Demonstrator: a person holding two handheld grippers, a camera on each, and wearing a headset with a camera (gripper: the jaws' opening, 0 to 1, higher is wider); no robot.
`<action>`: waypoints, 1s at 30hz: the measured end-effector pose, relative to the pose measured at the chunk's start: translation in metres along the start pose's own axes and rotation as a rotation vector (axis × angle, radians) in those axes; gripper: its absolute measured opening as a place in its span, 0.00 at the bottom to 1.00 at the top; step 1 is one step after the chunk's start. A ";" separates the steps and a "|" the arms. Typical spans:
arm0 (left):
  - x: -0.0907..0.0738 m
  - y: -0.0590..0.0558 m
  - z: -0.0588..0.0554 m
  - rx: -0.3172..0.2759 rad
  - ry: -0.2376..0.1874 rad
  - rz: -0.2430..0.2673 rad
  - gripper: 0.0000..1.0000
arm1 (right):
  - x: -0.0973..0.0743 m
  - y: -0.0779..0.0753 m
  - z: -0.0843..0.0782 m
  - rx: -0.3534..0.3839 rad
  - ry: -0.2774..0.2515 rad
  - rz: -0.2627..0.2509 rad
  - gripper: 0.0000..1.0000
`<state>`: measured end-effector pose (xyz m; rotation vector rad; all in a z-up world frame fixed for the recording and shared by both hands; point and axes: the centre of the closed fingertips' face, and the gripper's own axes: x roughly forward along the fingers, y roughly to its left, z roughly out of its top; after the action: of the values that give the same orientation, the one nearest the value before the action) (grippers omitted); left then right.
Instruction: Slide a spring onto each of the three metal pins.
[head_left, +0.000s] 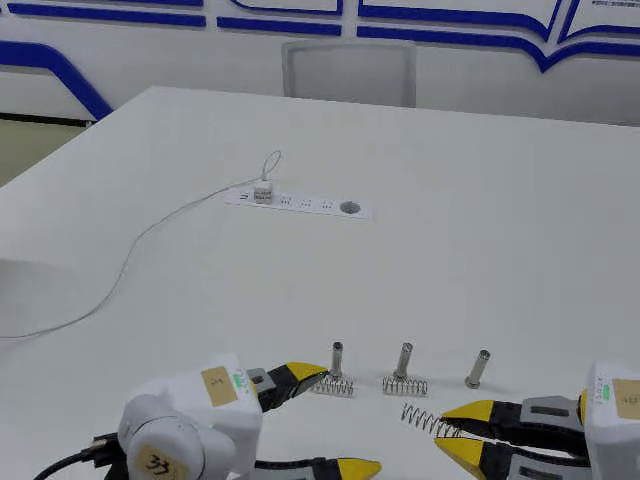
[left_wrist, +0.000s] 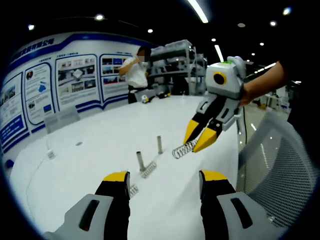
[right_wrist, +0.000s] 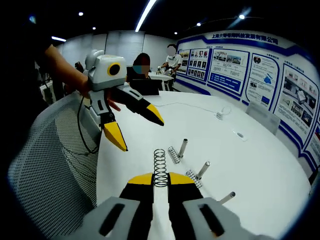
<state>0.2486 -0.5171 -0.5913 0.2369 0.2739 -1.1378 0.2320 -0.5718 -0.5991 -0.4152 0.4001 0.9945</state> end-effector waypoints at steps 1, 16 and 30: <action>0.001 -0.001 0.004 0.006 -0.008 -0.010 0.57 | 0.000 0.001 0.002 -0.008 -0.001 0.005 0.10; 0.014 -0.023 0.036 0.075 -0.061 -0.157 0.46 | -0.005 0.007 0.039 -0.093 -0.033 0.059 0.10; 0.011 -0.026 0.045 0.113 -0.081 -0.207 0.25 | -0.007 0.006 0.047 -0.173 -0.013 0.075 0.10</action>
<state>0.2336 -0.5511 -0.5541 0.2653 0.1648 -1.3663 0.2299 -0.5498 -0.5562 -0.5524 0.3205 1.1092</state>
